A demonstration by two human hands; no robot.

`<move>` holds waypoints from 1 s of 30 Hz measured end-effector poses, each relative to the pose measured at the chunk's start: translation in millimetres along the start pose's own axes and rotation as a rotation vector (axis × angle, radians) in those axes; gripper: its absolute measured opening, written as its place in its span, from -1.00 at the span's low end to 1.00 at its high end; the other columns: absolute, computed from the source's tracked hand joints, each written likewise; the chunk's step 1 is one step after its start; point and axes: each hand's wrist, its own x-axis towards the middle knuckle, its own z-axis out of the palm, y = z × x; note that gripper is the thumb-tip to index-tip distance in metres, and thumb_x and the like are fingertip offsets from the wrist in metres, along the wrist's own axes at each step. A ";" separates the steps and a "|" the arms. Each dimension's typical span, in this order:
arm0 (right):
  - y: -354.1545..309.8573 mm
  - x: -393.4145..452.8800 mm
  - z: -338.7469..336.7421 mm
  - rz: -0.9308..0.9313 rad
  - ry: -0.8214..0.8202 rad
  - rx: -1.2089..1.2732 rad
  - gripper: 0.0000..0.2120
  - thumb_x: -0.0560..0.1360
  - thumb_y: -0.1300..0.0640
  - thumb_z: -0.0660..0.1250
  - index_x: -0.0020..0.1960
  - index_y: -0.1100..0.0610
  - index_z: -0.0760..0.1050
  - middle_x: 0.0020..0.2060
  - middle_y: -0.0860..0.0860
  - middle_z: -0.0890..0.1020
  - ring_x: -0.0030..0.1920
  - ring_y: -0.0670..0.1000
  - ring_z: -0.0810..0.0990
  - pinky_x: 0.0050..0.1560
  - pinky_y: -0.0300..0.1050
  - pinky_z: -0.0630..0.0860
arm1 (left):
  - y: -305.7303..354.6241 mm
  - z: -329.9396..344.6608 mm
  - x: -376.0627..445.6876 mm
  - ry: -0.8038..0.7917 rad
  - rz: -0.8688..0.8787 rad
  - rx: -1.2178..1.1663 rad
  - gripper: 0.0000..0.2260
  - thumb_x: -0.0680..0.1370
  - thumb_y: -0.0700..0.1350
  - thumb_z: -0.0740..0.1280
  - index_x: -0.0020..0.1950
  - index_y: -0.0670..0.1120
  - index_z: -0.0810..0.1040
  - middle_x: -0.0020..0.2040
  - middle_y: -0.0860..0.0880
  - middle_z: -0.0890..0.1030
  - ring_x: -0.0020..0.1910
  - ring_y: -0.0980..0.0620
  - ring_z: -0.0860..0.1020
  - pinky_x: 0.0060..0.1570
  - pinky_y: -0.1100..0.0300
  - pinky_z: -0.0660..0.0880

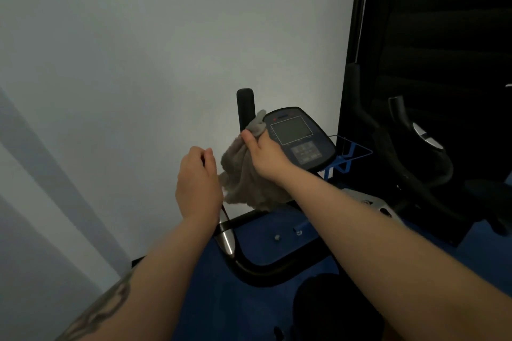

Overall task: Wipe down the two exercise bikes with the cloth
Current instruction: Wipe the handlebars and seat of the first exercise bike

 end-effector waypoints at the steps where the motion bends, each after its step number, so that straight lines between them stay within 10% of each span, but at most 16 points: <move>1: 2.6 -2.5 3.9 0.007 0.055 -0.086 -0.47 0.64 -0.21 -0.01 0.47 0.10 0.21 0.20 0.15 0.54 0.24 0.17 0.51 0.15 -0.05 0.39 | -0.6 0.2 0.0 0.001 0.006 -0.006 -0.72 0.67 0.00 0.10 -0.17 -0.10 0.39 -0.23 -0.05 0.47 -0.35 0.08 0.38 -0.41 0.16 0.27; 4: 3.3 -1.7 11.3 -0.024 0.190 -0.347 -0.55 0.65 -0.19 -0.03 0.29 0.11 0.36 -0.15 0.03 0.51 0.01 0.14 0.59 -0.10 -0.08 0.41 | -0.8 1.2 1.3 0.009 0.008 -0.015 -0.71 0.67 -0.01 0.10 -0.19 -0.10 0.38 -0.26 -0.05 0.46 -0.36 0.08 0.37 -0.42 0.16 0.26; 8: -2.0 -0.4 1.4 -0.107 0.316 -0.050 -0.60 0.65 -0.18 -0.01 0.15 0.09 0.43 -0.20 -0.05 0.57 -0.13 0.00 0.59 -0.17 -0.16 0.45 | -2.9 1.5 4.3 0.002 0.008 -0.027 -0.71 0.67 -0.02 0.11 -0.18 -0.12 0.40 -0.27 -0.06 0.47 -0.35 0.03 0.40 -0.41 0.14 0.27; 14: -53.2 43.1 1.3 -0.426 0.358 0.225 -0.67 0.66 -0.07 0.08 0.28 0.07 0.46 0.12 0.01 0.60 0.02 -0.24 0.52 0.05 -0.45 0.44 | -3.0 1.7 4.1 0.009 0.000 -0.037 -0.72 0.67 -0.02 0.13 -0.19 -0.12 0.40 -0.29 -0.03 0.46 -0.38 0.10 0.36 -0.42 0.17 0.25; 18: -57.1 65.9 0.2 -0.245 0.422 0.272 -0.68 0.61 -0.16 0.17 -0.16 0.01 0.51 -0.23 -0.08 0.62 -0.20 -0.13 0.57 -0.14 -0.18 0.49 | -4.5 2.6 4.7 0.004 -0.003 -0.053 -0.71 0.67 -0.02 0.13 -0.21 -0.11 0.38 -0.31 -0.03 0.45 -0.39 0.09 0.35 -0.41 0.17 0.26; 22: -66.3 61.2 -12.4 0.074 0.186 0.657 -0.63 0.57 -0.15 0.24 -0.10 0.15 0.57 -0.16 0.10 0.64 -0.09 0.12 0.62 0.03 0.02 0.57 | -4.0 1.9 4.0 -0.001 -0.004 -0.064 -0.70 0.67 -0.02 0.13 -0.23 -0.11 0.36 -0.32 -0.02 0.43 -0.40 0.10 0.31 -0.41 0.18 0.25; 26: -61.4 47.4 10.0 -0.286 0.566 0.051 -0.69 0.63 -0.12 0.13 -0.10 0.07 0.48 -0.15 0.01 0.60 -0.10 0.04 0.58 -0.07 -0.07 0.47 | -4.9 3.3 4.8 0.017 -0.011 -0.053 -0.70 0.66 -0.01 0.13 -0.23 -0.09 0.35 -0.33 -0.02 0.43 -0.41 0.09 0.33 -0.42 0.16 0.27; 30: -74.9 62.9 -13.9 -0.167 0.355 -0.177 -0.67 0.61 -0.09 0.19 -0.12 0.14 0.53 -0.14 0.03 0.60 -0.08 0.06 0.57 -0.06 -0.10 0.45 | -5.4 4.0 6.0 0.020 0.000 -0.032 -0.71 0.66 -0.01 0.13 -0.22 -0.09 0.37 -0.33 0.00 0.43 -0.41 0.11 0.33 -0.43 0.19 0.25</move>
